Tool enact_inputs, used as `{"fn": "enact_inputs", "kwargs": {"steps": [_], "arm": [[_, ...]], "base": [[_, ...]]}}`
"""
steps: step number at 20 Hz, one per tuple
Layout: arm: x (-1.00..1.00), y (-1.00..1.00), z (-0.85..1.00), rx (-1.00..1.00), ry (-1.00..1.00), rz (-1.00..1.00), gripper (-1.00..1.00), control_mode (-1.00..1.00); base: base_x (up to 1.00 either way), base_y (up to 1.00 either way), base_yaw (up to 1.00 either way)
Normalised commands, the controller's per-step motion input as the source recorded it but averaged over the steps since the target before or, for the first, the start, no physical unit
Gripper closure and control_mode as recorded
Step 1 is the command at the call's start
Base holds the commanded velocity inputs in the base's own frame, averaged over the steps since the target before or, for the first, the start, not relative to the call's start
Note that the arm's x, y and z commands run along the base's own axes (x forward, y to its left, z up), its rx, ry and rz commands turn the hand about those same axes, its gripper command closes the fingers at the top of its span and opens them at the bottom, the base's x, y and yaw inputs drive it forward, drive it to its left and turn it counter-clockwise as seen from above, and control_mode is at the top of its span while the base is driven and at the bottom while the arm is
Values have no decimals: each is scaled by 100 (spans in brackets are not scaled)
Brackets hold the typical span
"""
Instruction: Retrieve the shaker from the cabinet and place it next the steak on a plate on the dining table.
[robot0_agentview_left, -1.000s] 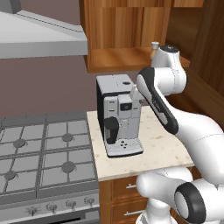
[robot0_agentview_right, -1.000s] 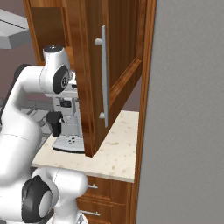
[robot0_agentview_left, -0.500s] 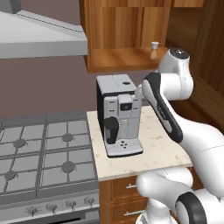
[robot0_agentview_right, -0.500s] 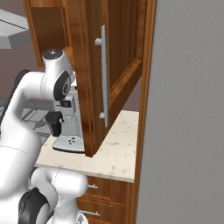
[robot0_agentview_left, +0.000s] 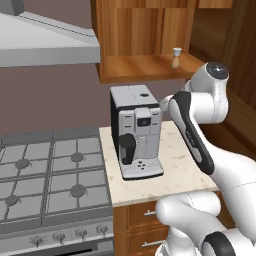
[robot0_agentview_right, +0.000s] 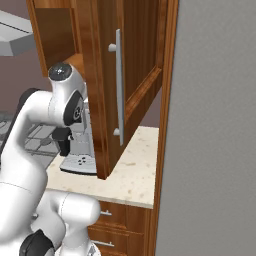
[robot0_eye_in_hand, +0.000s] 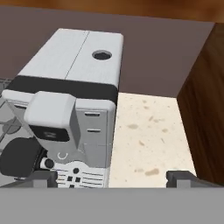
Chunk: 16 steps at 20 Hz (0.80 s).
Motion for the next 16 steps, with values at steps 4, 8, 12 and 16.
{"fn": "enact_inputs", "kwargs": {"steps": [4, 8, 12, 16], "arm": [[0, -11, 15, 0, -15, 0, -100, -100], [0, -8, 20, 0, -11, -1, -100, -100], [0, -6, 17, 0, -16, -2, -100, -100], [0, -4, 27, 0, -18, -1, -100, -100]], "base": [[0, 0, 0], [0, 0, 0], [0, 0, 0], [0, 0, 0]]}}
